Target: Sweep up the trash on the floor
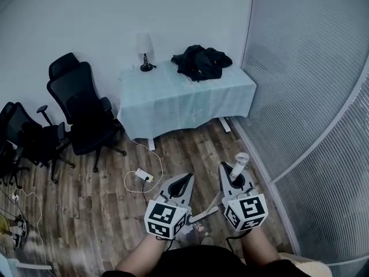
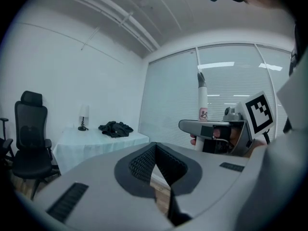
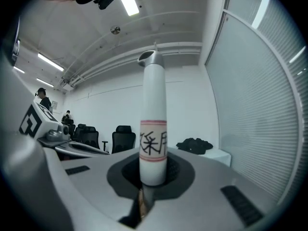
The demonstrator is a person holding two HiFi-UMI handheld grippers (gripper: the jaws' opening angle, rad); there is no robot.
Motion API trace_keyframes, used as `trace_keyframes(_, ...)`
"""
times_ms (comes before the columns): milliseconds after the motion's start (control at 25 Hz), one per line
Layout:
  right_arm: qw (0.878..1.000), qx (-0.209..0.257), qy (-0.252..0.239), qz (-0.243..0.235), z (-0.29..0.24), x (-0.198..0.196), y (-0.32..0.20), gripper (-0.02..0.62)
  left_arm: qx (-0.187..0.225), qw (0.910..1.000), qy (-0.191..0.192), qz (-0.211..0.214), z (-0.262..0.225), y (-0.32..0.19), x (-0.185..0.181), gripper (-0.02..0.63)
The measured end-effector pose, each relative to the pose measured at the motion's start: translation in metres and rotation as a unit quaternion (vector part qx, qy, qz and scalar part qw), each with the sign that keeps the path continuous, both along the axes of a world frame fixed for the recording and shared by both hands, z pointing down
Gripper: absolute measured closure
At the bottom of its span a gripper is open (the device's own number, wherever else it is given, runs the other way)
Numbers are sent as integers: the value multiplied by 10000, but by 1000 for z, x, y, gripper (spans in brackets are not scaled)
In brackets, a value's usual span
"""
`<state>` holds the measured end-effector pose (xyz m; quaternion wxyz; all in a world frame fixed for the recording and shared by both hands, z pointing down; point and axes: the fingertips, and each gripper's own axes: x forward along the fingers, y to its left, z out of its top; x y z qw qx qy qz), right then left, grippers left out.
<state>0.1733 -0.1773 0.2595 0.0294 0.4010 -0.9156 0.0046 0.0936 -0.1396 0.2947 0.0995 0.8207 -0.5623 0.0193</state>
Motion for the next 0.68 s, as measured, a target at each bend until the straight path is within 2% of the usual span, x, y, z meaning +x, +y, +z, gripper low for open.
trace_keyframes(200, 9999, -152, 33, -51, 6, 4, -4, 581, -130, 9999, 51, 7, 9, -1, 4, 612)
trace_keyframes(680, 9995, -75, 94, -306, 4, -7, -12, 581, -156, 9998, 26, 102, 10, -10, 11, 612)
